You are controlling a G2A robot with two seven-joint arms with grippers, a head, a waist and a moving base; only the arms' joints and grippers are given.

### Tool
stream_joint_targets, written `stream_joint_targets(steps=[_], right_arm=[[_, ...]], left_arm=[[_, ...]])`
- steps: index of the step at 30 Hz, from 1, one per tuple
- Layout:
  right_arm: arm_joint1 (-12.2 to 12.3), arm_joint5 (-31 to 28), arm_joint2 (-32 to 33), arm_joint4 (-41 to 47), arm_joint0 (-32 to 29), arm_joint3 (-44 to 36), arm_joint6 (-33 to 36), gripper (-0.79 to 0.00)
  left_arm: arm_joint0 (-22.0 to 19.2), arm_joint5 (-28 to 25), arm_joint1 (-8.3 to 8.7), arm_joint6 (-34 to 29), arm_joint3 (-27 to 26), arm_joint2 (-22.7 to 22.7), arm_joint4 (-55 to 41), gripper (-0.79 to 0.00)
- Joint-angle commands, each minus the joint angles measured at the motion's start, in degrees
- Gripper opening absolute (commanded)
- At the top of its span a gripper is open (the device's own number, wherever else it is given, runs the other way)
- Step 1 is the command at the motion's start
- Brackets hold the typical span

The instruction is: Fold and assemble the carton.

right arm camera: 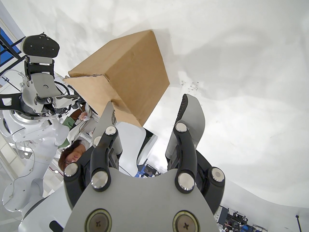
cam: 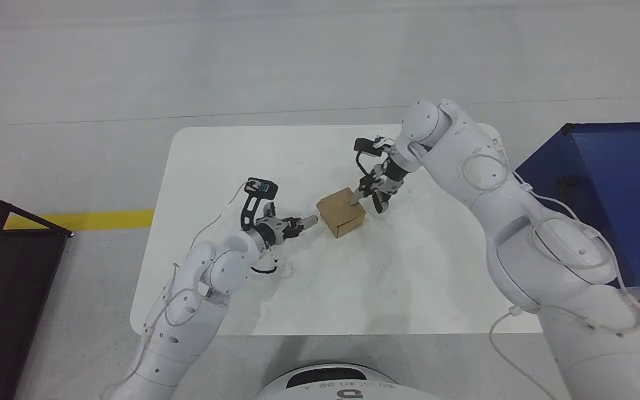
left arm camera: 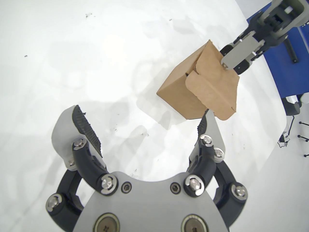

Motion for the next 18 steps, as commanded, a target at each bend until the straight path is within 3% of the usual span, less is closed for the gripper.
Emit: stream_joint_targets(steps=[1,6,8,18], right_arm=[[-0.1,0.0,0.0,-0.2,-0.1,-0.1,-0.1,-0.268],[-0.3,-0.4,-0.1,-0.8,-0.5,-1.2,0.4,-0.212],[-0.3,-0.6,0.2,-0.3,-0.6,-1.3,1.1,-0.086],[-0.6,-2.5,1.3,2.2,-0.6,-0.1,1.5,-0.117]], left_arm=[[-0.5,0.3,-0.12,-0.4,0.1,0.9,0.3,0.0],[-2.1,1.5,-0.46,-0.7,1.2,2.7,0.6,0.0],[-2.5,1.7,-0.53,-0.6,1.4,3.0,0.7,0.0],[-2.1,1.3,-0.33,0.4,1.2,2.0,0.1,0.0]])
